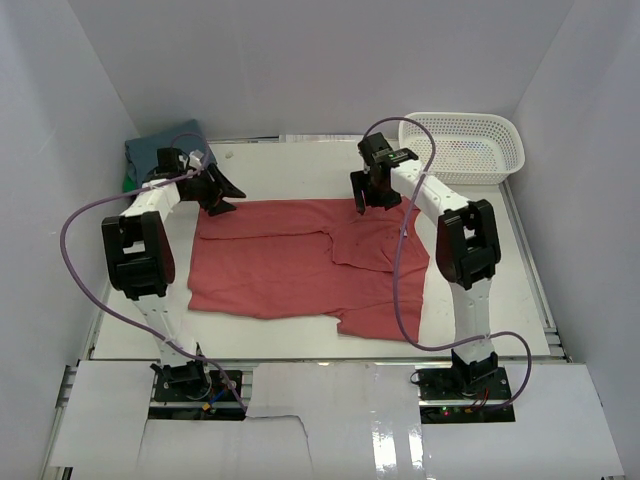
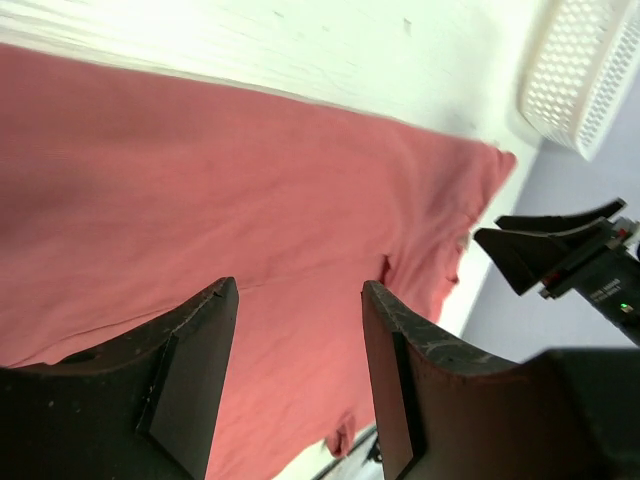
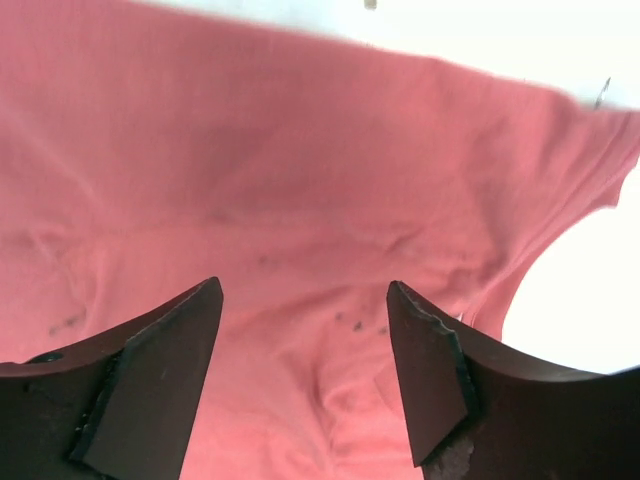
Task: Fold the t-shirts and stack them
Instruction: Fold the flattened tshirt in 1/3 of the way
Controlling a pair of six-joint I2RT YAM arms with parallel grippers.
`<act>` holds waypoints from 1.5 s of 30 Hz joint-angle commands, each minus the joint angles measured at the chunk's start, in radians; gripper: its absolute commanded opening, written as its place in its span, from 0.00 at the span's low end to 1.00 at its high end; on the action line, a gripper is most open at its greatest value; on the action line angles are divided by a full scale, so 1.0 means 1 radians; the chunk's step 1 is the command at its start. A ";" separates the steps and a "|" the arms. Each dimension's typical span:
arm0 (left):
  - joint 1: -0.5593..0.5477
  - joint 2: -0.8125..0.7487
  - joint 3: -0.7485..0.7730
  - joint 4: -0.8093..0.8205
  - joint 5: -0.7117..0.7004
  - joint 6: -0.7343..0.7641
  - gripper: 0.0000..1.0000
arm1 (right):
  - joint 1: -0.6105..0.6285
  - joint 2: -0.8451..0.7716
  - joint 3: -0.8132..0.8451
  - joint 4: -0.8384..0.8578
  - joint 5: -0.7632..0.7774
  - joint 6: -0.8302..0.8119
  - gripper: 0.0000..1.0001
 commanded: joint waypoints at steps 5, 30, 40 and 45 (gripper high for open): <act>-0.001 -0.030 0.014 -0.088 -0.169 0.053 0.63 | -0.059 0.141 0.113 -0.019 0.013 0.018 0.71; -0.001 0.218 0.109 -0.134 -0.409 0.065 0.63 | -0.099 0.354 0.292 -0.051 -0.020 0.003 0.72; -0.002 0.353 0.300 -0.191 -0.418 0.053 0.63 | -0.134 0.434 0.421 -0.008 -0.095 -0.003 0.72; 0.001 0.341 0.363 -0.193 -0.312 0.025 0.63 | -0.150 0.355 0.412 0.078 -0.095 -0.002 0.77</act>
